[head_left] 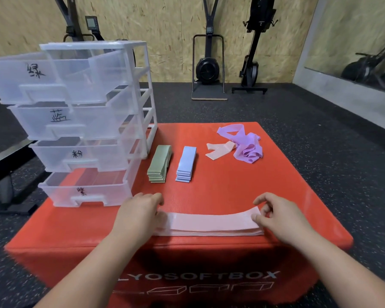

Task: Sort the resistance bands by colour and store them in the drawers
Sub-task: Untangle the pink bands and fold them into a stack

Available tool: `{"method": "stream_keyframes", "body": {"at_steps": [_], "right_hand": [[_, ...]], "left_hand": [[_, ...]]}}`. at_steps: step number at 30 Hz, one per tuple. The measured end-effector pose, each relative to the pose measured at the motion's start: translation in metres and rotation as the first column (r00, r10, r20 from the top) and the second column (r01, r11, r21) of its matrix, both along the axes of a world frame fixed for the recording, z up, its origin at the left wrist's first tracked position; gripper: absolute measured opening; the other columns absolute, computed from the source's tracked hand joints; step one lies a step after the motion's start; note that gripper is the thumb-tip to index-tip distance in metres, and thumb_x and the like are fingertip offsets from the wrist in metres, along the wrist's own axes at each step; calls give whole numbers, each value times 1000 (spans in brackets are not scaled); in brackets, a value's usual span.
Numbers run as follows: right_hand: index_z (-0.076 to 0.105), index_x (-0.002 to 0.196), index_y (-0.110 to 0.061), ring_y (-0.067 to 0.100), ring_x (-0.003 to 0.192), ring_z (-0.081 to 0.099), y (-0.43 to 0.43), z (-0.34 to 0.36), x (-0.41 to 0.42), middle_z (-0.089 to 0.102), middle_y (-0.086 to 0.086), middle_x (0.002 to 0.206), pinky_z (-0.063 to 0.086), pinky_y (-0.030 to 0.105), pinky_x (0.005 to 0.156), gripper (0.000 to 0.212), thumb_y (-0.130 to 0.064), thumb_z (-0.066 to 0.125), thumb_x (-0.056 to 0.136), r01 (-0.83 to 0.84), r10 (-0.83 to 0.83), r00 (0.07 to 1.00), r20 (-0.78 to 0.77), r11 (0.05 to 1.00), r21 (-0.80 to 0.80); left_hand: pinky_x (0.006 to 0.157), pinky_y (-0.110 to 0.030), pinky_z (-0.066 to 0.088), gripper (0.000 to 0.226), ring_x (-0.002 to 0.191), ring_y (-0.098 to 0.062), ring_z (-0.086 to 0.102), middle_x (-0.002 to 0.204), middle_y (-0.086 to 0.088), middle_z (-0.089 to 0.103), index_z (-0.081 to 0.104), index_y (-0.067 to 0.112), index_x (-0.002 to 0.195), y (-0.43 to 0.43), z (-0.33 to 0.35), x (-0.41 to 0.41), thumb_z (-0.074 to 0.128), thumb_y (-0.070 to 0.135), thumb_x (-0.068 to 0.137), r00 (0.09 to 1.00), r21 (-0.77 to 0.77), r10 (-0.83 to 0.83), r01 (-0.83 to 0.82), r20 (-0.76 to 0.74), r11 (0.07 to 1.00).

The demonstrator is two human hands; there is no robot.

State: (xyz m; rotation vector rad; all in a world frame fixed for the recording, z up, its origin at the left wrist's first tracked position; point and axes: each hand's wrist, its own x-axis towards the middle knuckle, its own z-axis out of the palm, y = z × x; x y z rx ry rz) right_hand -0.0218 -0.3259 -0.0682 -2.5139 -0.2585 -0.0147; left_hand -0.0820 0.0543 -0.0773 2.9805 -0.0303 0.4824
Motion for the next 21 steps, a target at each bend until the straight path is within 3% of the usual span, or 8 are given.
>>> {"method": "stream_keyframes", "body": {"at_steps": [5, 10, 17, 21], "right_hand": [[61, 99, -42, 3, 81, 56, 3, -11, 0, 68, -23, 71, 50, 35, 77, 27, -35, 79, 80, -5, 15, 997, 70, 991, -134], [61, 100, -44, 1, 82, 51, 4, -17, 0, 64, -20, 73, 50, 34, 72, 24, -41, 76, 82, -12, 33, 992, 118, 985, -173], [61, 108, -48, 9, 92, 54, 0, -7, 4, 55, -19, 93, 50, 34, 82, 36, -45, 81, 78, -53, 82, 989, 124, 974, -221], [65, 123, -44, -4, 107, 58, -12, 3, 10, 57, -27, 119, 47, 23, 96, 53, -49, 86, 75, -256, 266, 963, 50, 954, -158]], "left_hand": [[58, -34, 51, 24, 68, -29, 64, 71, 3, 68, 72, 25, 86, -3, -10, 6, 81, 18, 65, 1000, 165, -22, 23, -7, 986], [58, -35, 51, 23, 70, -28, 66, 72, 5, 67, 69, 26, 86, 0, -14, 10, 84, 31, 70, 998, 218, -27, 37, -49, 975], [68, -37, 56, 32, 92, -24, 66, 97, 6, 63, 71, 32, 110, 0, -2, 8, 77, 47, 82, 1000, 133, -24, 25, -8, 991], [92, -35, 55, 52, 113, -11, 57, 124, 18, 57, 60, 41, 135, 1, 7, 1, 71, 59, 87, 963, -75, -233, 225, -135, 972]]}}
